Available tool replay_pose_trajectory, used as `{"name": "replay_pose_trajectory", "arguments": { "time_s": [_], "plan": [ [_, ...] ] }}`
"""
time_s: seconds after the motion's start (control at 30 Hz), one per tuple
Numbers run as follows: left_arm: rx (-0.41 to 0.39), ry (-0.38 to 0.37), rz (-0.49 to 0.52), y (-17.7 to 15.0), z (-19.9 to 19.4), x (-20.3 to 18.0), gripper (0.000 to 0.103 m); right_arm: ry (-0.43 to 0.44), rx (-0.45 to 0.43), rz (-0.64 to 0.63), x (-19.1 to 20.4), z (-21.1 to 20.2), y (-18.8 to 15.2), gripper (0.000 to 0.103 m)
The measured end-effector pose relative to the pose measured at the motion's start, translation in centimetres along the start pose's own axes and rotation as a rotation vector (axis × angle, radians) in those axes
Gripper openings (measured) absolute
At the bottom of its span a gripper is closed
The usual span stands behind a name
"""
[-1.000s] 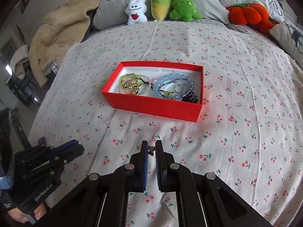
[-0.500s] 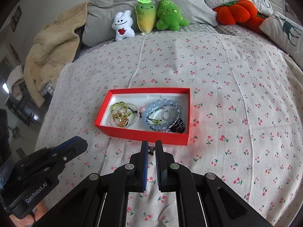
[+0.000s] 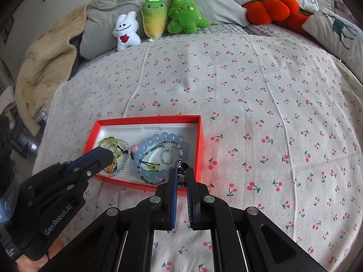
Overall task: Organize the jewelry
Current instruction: 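Carry both charms over the red box and open the left tool, then open the right tool inside the box and lift both tools away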
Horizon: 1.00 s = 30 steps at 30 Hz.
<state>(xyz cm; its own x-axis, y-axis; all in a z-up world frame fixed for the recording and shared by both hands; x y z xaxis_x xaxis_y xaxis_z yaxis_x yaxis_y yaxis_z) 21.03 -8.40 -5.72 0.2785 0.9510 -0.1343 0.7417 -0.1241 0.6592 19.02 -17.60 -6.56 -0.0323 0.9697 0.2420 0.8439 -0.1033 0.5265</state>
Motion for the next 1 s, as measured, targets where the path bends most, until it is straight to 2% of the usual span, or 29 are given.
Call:
{"name": "replay_pose_trajectory", "arguments": {
  "time_s": [0.2,0.47,0.87,1.0],
  "plan": [
    [-0.006,0.013,-0.005,0.1,0.5,0.2,0.014,0.004,0.003,-0.003,-0.4,0.2,0.0,0.008],
    [-0.026,0.056,-0.01,-0.3,-2.3,1.4,0.042,0.008,0.001,-0.023,0.7,0.4,0.2,0.008],
    [0.099,0.161,-0.056,-3.8,-2.9,5.3,0.052,0.012,-0.024,-0.083,3.2,2.2,2.3,0.008],
    [0.124,0.175,-0.055,-4.6,-2.7,6.0,0.052,0.062,-0.013,-0.098,4.5,3.1,2.6,0.008]
  ]
}}
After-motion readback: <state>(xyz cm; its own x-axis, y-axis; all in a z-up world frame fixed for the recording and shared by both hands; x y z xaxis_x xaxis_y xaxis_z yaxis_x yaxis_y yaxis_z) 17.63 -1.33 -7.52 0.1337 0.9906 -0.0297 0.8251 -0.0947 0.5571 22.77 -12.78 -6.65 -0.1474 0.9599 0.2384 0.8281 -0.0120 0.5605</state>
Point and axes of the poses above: each gripper's, at about its wrist camera, not at the fingertips, and z roughly the way its jaws point, x to its left, y to its top, the point moved 10 cm from there along z, roughly the way its jaws point, and after that the axes turned 5 degrees about y, right-handed, at the moved point
